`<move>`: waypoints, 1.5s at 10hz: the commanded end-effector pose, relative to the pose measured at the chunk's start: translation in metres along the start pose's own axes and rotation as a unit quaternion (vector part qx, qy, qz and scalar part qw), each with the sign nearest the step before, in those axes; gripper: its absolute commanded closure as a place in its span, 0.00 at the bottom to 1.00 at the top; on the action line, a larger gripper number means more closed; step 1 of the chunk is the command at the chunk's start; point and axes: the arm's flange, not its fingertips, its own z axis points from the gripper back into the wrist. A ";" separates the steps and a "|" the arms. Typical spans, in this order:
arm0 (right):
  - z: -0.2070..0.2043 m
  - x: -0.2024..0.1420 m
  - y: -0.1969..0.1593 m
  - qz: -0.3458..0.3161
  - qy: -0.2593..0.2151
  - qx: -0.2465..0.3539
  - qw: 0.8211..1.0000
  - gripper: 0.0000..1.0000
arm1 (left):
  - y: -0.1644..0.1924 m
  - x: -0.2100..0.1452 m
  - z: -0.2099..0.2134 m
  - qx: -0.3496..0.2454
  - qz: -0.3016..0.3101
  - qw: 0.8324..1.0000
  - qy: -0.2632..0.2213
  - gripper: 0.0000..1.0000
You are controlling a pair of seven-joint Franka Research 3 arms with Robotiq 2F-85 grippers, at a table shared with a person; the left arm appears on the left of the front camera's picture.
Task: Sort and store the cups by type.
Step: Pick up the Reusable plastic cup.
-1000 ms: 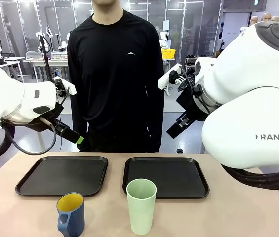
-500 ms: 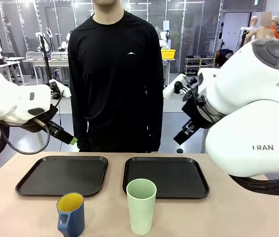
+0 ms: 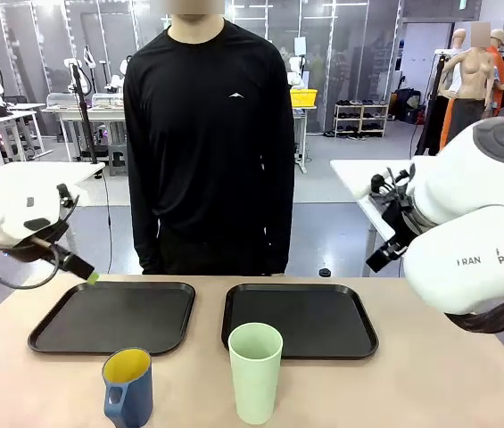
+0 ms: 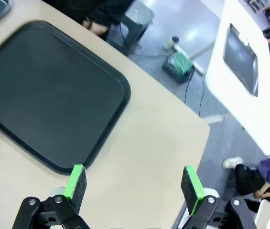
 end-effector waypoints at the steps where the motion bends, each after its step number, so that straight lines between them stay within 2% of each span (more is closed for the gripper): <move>1: -0.037 -0.004 -0.002 -0.033 0.011 -0.006 0.999 0.00 | 0.020 -0.011 -0.026 -0.008 0.031 0.999 0.003 0.00; 3: -0.068 -0.014 -0.015 -0.049 0.015 0.006 0.999 0.00 | 0.042 -0.023 -0.046 0.001 0.065 0.998 0.014 0.00; 5: -0.082 -0.018 -0.020 -0.066 0.026 0.012 0.997 0.00 | 0.051 -0.026 -0.053 0.007 0.088 0.996 0.023 0.00; 9: -0.086 -0.013 -0.024 -0.070 0.044 -0.008 0.997 0.00 | 0.053 -0.024 -0.056 0.003 0.102 0.995 0.017 0.00; 10: -0.084 -0.023 -0.031 -0.062 0.036 0.016 0.997 0.00 | 0.050 -0.028 -0.050 0.005 0.100 0.995 0.030 0.00; 15: -0.084 -0.023 -0.031 -0.062 0.036 0.016 0.997 0.00 | 0.050 -0.028 -0.050 0.005 0.100 0.995 0.030 0.00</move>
